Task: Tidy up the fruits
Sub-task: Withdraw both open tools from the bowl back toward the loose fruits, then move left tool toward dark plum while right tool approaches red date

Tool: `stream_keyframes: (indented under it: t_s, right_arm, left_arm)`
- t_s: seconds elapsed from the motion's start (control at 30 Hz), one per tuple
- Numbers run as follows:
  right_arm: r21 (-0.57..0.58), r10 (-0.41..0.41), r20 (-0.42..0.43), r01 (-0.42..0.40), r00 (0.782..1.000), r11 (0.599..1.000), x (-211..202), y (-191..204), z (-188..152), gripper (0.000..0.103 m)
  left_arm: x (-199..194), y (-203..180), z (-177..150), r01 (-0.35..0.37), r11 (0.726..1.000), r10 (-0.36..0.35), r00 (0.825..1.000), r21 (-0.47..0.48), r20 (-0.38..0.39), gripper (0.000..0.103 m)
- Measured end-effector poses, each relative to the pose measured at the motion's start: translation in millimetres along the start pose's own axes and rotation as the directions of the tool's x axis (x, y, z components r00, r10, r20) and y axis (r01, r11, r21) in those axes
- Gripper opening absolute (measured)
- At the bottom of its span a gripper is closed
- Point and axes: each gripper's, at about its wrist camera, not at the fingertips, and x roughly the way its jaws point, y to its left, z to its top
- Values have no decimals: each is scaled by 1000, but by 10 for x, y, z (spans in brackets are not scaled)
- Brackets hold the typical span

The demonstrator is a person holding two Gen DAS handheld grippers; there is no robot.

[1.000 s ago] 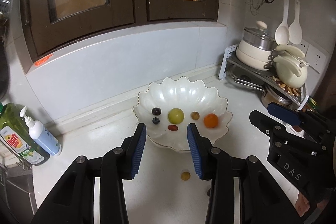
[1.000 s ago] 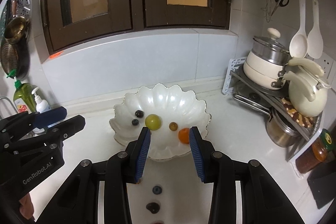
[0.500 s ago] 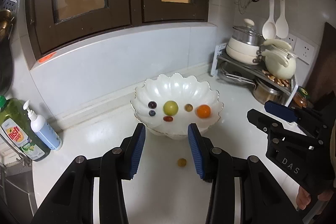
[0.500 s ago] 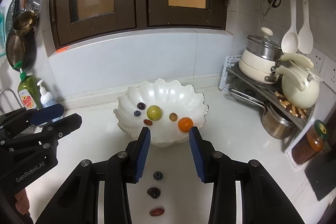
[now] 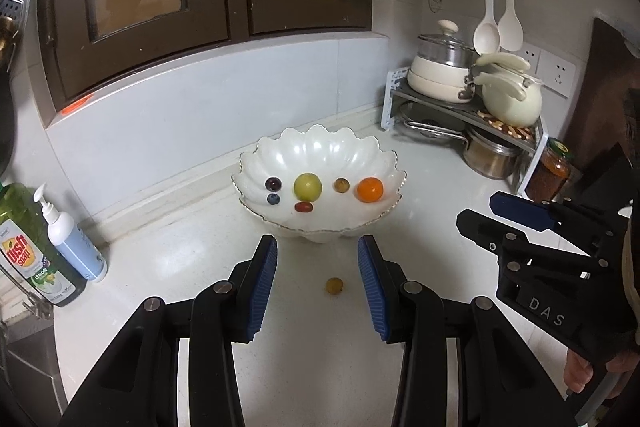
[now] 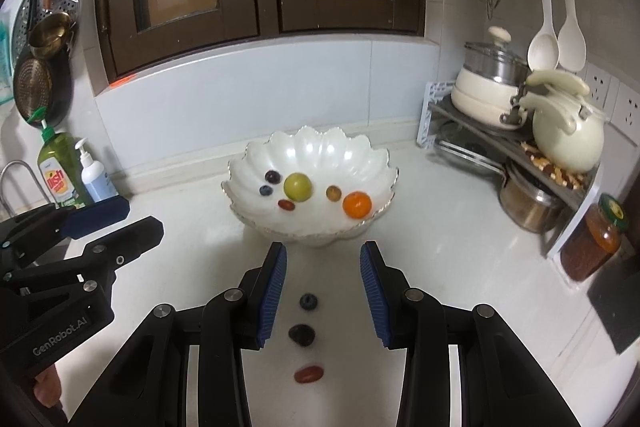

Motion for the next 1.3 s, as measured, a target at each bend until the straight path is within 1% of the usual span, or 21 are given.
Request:
stream_keyframes:
  t_s: [0.27,0.37,0.8,0.93,1.07,1.3]
  right_arm:
    - [31,16,-57,-14,998,999,47,14,-203,39]
    - [36,10,-76,-8,997,999,65,19,-273,39]
    - [75,16,-170,-4,985,997,212,-12,-558,39]
    - [90,18,-188,-1,982,996,260,-28,-620,39]
    - [97,18,-201,1,980,995,300,-37,-669,39]
    - [117,40,-229,-14,973,993,393,-18,-754,39]
  left_arm:
    - [25,-61,-146,21,999,-19,999,45,-32,42]
    - [47,-73,-200,35,998,-33,998,46,-51,42]
    - [193,-124,-399,58,996,-50,991,62,-121,42]
    - [265,-137,-441,71,995,-61,988,68,-144,42]
    - [327,-151,-477,70,995,-56,985,78,-165,42]
    - [423,-130,-527,76,993,-58,979,85,-195,42]
